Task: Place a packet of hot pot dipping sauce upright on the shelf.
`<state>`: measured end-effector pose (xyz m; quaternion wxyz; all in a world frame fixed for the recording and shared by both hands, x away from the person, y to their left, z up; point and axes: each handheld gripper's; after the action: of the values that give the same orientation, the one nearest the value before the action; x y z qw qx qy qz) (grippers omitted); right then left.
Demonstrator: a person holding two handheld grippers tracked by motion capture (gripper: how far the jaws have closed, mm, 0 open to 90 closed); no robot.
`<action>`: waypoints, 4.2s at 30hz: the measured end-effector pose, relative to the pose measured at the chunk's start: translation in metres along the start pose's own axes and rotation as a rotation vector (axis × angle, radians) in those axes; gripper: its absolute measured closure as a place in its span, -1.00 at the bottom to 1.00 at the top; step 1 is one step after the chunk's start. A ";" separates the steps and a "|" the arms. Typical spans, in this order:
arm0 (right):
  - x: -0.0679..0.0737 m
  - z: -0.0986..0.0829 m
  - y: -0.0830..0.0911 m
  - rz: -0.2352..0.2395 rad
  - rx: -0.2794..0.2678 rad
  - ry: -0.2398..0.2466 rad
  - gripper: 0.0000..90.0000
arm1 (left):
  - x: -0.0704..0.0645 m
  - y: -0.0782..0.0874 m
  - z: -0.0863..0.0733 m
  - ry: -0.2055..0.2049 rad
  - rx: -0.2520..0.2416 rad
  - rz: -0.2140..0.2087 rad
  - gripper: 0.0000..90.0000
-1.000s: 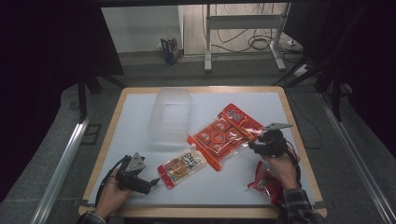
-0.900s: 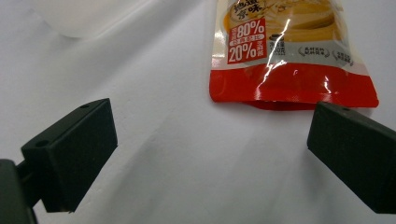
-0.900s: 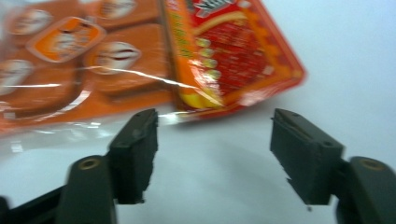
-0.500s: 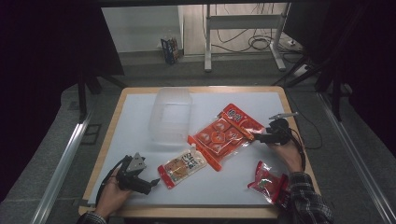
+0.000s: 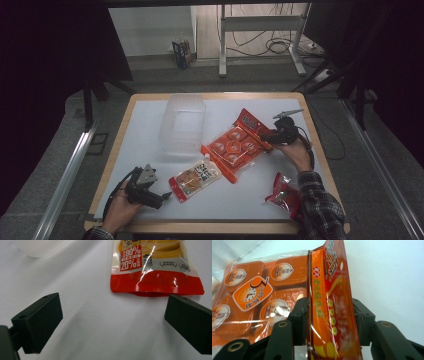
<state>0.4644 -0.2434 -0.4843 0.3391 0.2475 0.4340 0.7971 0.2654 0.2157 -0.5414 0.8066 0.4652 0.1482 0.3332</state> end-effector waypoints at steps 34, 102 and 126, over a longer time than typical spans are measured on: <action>0.000 0.039 -0.016 -0.040 0.100 0.028 0.97 | -0.001 -0.001 0.001 -0.017 0.008 0.000 -0.97; 0.111 0.151 0.127 0.120 -0.189 0.142 0.97 | 0.005 0.008 0.000 0.020 -0.071 -0.042 -0.99; 0.137 0.205 0.116 0.117 -0.261 0.125 0.97 | 0.007 0.015 -0.003 0.065 -0.163 -0.075 -1.00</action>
<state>0.4789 -0.0785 -0.2681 0.2938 0.1760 0.3317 0.8790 0.2627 0.2274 -0.5292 0.8486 0.3810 0.1637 0.3286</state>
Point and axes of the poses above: each handheld gripper's, and its own axes: y roughly backward along the jaws, z roughly out of its top, x roughly to its left, and after that the axes turned 12 degrees about x, right-handed
